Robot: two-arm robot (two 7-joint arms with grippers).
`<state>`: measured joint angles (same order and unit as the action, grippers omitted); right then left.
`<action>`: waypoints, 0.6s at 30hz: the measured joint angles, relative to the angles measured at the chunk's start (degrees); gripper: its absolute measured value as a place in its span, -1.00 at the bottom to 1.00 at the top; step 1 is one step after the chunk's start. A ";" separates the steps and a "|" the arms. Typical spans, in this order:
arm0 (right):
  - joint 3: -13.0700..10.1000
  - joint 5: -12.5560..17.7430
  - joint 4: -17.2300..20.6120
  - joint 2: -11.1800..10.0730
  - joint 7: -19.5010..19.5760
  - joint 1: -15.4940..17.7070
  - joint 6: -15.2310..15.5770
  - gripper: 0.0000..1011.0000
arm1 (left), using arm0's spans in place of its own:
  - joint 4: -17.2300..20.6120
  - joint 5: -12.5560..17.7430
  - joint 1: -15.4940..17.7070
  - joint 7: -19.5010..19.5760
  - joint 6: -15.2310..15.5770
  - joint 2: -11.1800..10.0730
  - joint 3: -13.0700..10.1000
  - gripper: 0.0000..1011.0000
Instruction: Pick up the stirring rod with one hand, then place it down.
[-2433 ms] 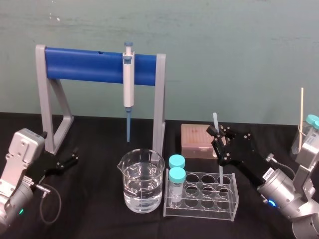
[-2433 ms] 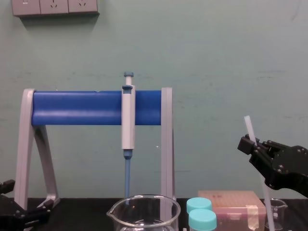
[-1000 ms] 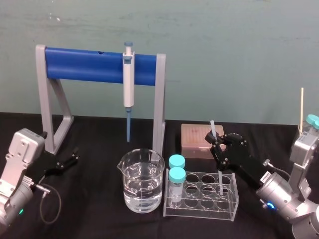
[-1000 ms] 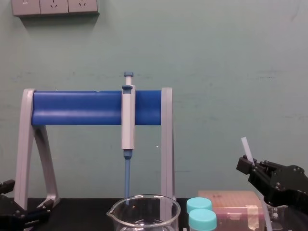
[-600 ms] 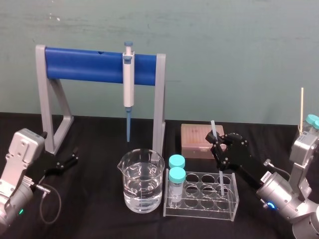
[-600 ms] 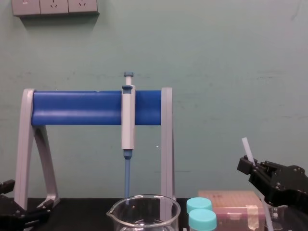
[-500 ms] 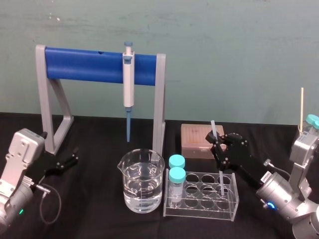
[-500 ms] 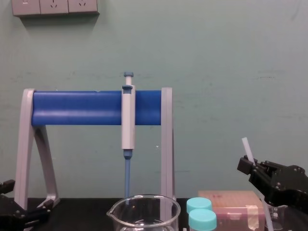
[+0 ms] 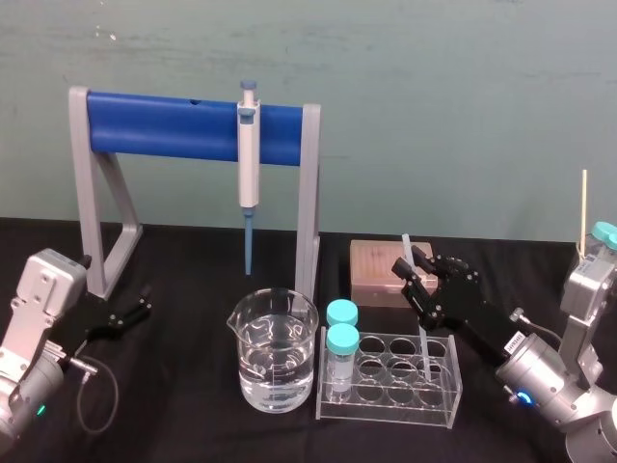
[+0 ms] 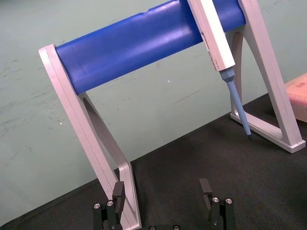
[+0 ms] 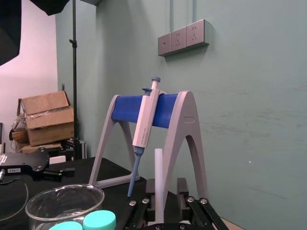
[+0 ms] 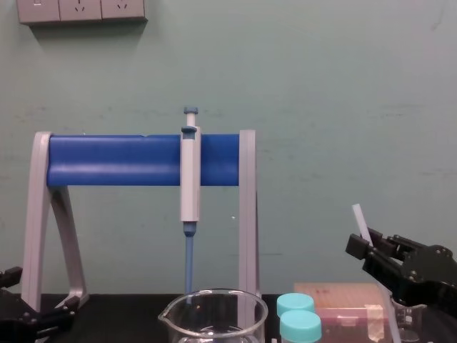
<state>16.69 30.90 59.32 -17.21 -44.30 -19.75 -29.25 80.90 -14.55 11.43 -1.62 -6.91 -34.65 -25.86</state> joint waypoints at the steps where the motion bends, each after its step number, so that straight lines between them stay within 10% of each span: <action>1: 0.00 0.00 0.00 0.00 0.00 0.00 0.00 -0.45 | 0.00 0.00 0.00 0.00 0.00 0.00 0.00 0.98; 18: 0.00 0.00 -0.01 0.00 -0.04 0.00 0.01 0.62 | 0.00 0.00 0.00 0.00 0.00 0.00 0.00 0.98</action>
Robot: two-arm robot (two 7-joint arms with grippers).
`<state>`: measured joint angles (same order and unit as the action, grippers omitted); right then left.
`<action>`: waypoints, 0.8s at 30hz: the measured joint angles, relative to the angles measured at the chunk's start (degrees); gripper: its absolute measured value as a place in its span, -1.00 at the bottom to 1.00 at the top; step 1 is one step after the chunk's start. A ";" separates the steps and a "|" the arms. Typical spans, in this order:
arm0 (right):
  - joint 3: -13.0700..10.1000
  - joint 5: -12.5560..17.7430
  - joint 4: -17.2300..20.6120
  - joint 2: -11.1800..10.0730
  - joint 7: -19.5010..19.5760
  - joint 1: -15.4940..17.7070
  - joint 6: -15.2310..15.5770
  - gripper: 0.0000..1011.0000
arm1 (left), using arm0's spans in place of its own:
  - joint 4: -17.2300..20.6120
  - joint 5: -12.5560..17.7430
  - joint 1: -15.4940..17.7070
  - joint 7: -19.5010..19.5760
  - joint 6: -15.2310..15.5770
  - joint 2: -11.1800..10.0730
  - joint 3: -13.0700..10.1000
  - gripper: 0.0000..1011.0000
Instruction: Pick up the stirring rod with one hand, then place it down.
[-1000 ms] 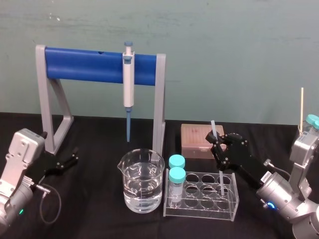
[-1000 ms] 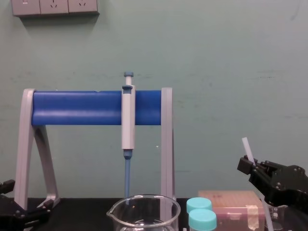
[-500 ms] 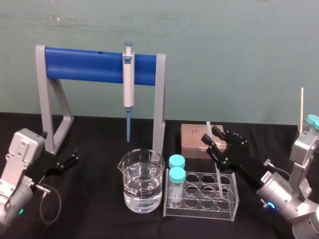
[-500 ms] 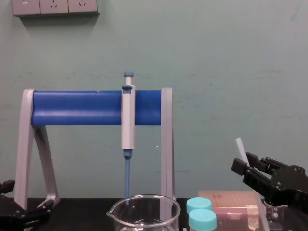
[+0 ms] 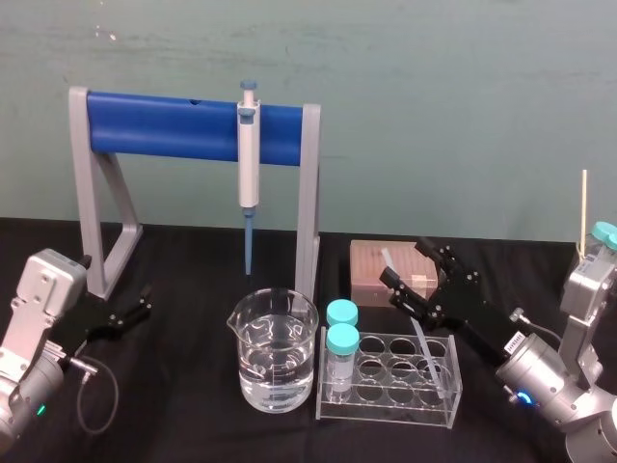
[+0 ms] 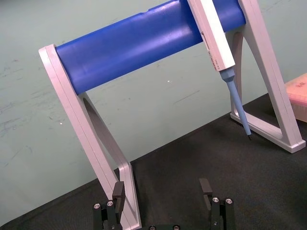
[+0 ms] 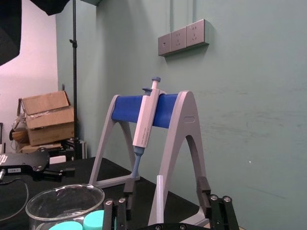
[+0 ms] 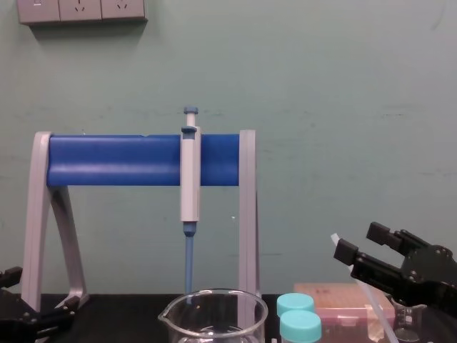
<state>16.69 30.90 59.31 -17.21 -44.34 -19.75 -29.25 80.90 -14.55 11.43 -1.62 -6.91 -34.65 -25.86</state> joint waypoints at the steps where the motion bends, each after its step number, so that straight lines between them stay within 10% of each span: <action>1: 0.00 0.00 0.00 0.00 -0.01 0.00 0.00 0.68 | 0.00 0.00 0.00 0.00 0.00 0.00 0.00 0.98; 8: 0.00 0.00 0.00 0.00 -0.03 0.00 0.00 0.98 | 0.00 0.00 0.00 0.00 0.00 0.00 0.00 0.98; 24: -1.99 -2.51 3.97 0.20 5.53 1.80 -1.98 0.98 | 0.00 0.00 0.00 0.00 0.00 0.00 0.00 0.98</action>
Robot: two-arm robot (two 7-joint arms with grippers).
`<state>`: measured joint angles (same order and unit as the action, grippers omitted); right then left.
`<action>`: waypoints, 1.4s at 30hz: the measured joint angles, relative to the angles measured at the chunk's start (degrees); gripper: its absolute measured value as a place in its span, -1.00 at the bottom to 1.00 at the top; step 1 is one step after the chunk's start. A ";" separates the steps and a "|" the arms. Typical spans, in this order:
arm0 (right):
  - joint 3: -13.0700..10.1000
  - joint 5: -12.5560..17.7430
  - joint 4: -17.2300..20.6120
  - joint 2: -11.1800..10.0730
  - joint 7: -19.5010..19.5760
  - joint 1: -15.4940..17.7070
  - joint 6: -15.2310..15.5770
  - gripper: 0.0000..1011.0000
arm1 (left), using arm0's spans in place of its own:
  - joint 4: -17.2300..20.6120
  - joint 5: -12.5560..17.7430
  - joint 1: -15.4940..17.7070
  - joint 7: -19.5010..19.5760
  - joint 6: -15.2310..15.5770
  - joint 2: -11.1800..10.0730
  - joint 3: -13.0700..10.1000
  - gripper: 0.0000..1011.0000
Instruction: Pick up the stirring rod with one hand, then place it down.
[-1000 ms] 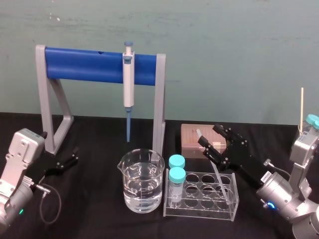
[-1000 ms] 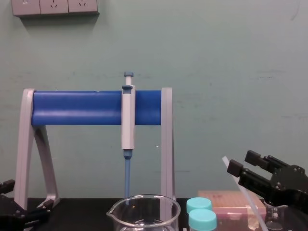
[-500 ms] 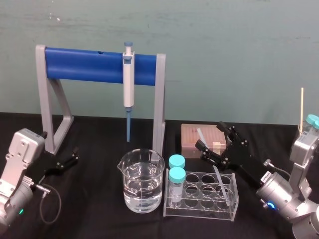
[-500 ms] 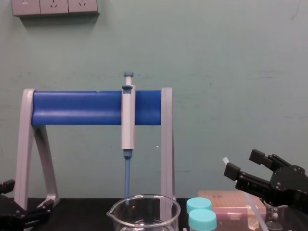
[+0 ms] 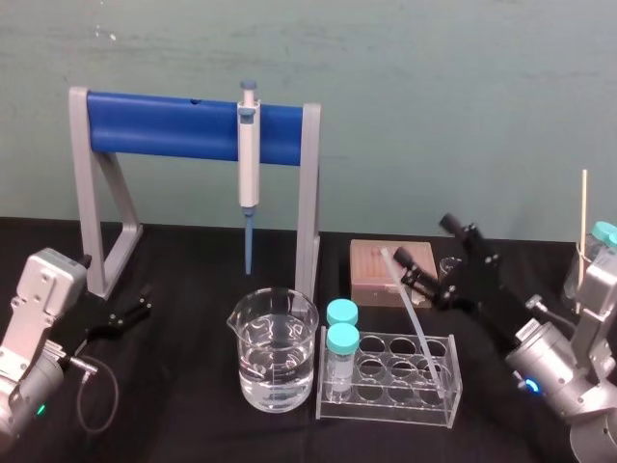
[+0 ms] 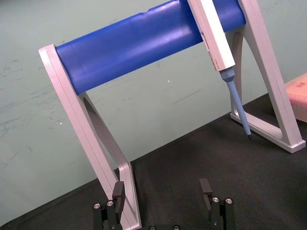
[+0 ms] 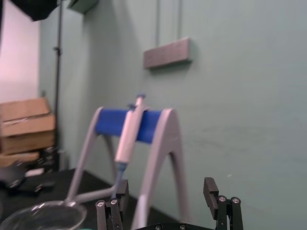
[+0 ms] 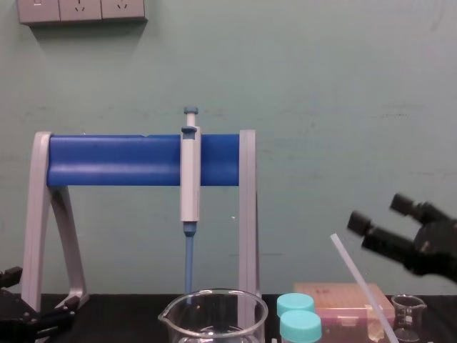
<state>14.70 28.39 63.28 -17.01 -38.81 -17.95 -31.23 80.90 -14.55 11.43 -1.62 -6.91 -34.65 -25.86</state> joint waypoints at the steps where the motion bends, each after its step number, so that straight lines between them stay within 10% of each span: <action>1: -0.40 -0.27 0.56 0.07 0.71 0.27 -0.13 0.98 | 0.00 0.00 0.00 0.00 0.00 0.00 0.00 0.98; 10: -5.11 -3.43 6.40 0.62 10.42 4.01 2.55 0.98 | 0.00 0.00 0.00 0.00 0.00 0.00 0.00 0.98; 27: -7.94 -5.85 9.37 -1.26 17.70 8.25 20.46 0.98 | 0.00 0.00 0.00 0.00 0.00 0.00 0.00 0.98; 42: -7.87 -6.05 9.35 -1.32 17.77 8.23 20.68 0.98 | 0.00 0.00 0.00 0.00 0.00 0.00 0.00 0.98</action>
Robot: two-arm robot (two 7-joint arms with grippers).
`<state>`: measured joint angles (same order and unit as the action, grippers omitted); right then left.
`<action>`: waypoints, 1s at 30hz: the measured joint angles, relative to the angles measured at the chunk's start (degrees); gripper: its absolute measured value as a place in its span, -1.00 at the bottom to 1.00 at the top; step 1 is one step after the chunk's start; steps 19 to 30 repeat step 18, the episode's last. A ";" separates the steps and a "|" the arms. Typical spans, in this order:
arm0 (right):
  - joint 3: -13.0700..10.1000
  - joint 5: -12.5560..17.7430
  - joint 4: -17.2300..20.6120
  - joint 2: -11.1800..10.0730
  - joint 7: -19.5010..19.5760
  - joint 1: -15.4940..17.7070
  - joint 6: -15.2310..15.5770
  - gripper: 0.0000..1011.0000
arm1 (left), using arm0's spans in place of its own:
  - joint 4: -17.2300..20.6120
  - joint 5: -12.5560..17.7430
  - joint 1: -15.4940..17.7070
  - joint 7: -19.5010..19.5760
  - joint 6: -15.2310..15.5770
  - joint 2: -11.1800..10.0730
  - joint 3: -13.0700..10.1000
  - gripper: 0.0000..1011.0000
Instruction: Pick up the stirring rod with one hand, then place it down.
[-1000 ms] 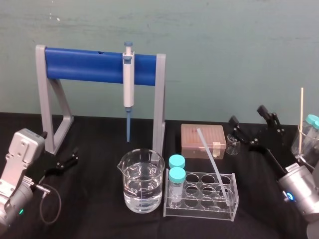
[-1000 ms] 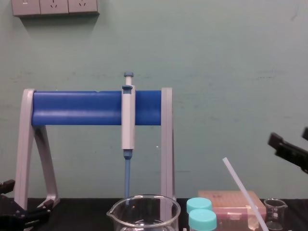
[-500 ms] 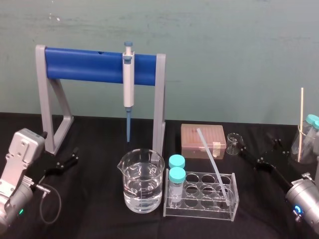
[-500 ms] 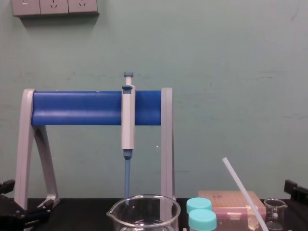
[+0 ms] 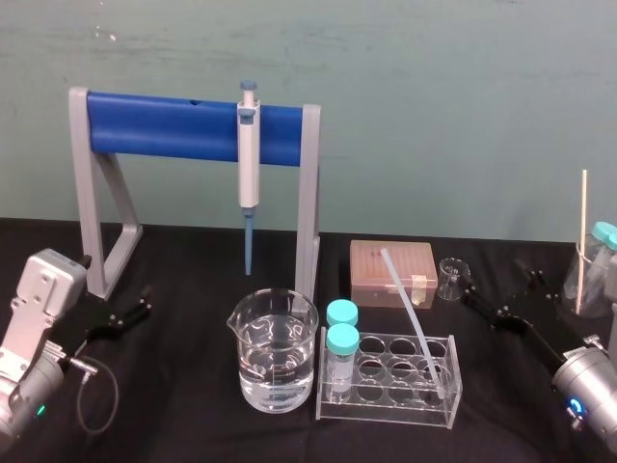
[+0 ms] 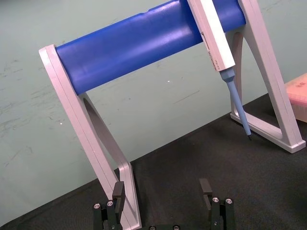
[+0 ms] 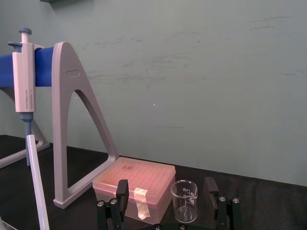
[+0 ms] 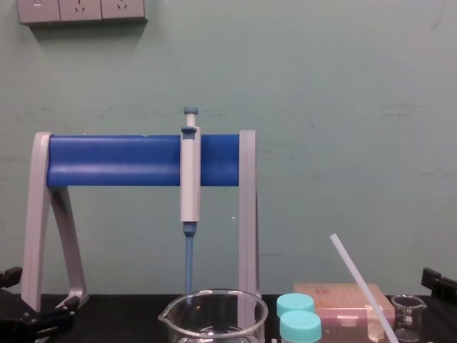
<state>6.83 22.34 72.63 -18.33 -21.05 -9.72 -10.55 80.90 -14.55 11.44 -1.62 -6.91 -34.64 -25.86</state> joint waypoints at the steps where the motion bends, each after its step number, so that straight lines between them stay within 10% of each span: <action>1: -0.01 0.02 0.00 0.01 0.01 0.00 -0.03 0.98 | 0.00 0.00 -0.01 0.00 0.00 0.00 0.00 0.98; 30: -0.07 0.14 0.04 0.05 0.03 0.00 -0.21 0.98 | 0.00 0.00 -0.01 0.00 0.00 0.00 0.00 0.98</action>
